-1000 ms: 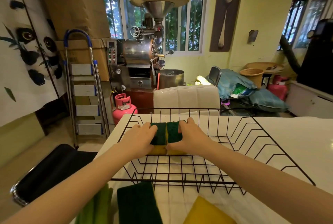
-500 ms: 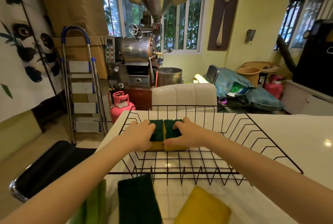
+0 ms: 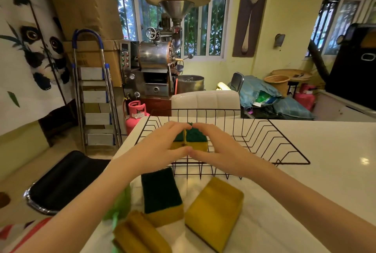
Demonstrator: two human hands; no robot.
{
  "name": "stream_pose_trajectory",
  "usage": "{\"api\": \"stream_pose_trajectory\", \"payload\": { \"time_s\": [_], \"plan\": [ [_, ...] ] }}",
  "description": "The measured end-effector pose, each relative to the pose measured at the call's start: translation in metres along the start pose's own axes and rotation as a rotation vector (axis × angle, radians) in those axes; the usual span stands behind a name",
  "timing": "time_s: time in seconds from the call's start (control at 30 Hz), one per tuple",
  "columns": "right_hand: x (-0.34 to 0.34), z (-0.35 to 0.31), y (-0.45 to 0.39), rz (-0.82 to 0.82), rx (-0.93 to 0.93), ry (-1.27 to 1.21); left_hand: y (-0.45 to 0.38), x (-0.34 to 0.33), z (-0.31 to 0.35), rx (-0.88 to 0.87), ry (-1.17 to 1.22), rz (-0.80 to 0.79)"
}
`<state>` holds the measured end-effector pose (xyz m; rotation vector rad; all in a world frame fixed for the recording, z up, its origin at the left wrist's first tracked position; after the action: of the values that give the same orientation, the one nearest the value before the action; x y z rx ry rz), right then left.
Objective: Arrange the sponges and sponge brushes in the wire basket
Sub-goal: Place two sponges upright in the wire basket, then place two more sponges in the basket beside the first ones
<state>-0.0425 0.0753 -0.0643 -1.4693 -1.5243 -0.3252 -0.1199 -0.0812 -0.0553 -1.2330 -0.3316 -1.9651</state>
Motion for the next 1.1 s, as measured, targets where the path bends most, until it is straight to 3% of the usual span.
{"api": "stream_pose_trajectory", "payload": {
  "time_s": [0.1, 0.2, 0.3, 0.37, 0.47, 0.67, 0.9, 0.97, 1.1],
  "plan": [
    [-0.004, -0.013, 0.035, 0.062, 0.051, 0.017, 0.028, -0.002, 0.003, -0.053, -0.013, 0.079],
    [-0.009, -0.021, 0.070, 0.067, 0.074, 0.033, 0.048, -0.008, 0.001, -0.033, -0.009, 0.059],
    [-0.016, -0.025, 0.094, 0.116, 0.110, 0.188, 0.063, -0.018, -0.002, 0.024, 0.044, 0.072],
    [-0.021, -0.028, 0.102, 0.141, 0.079, 0.204, 0.071, -0.024, -0.002, 0.020, 0.076, 0.131],
    [-0.032, -0.030, 0.110, 0.049, -0.021, 0.187, 0.080, -0.027, 0.000, -0.031, 0.078, 0.186],
    [-0.047, -0.027, 0.118, -0.077, -0.114, 0.244, 0.084, -0.037, -0.006, 0.051, -0.053, -0.016],
    [-0.053, -0.024, 0.119, 0.014, -0.139, 0.212, 0.083, -0.041, -0.018, 0.201, -0.153, -0.152],
    [-0.050, -0.025, 0.117, 0.099, -0.174, 0.053, 0.083, -0.041, -0.019, 0.208, -0.131, -0.170],
    [-0.034, -0.024, 0.112, 0.346, -0.373, -0.696, 0.081, -0.040, -0.021, 0.232, -0.149, -0.194]
  ]
}}
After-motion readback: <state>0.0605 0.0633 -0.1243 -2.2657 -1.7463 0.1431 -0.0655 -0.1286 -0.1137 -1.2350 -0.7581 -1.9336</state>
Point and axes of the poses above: each hand's wrist, its own y-axis away from the middle knuckle, its own x-axis out of the back of the hand, z = x × y, the point moved 1 cm from there along -y, towards the middle knuckle, and after that the axes turned 14 degrees about x, right-handed, at the moved point
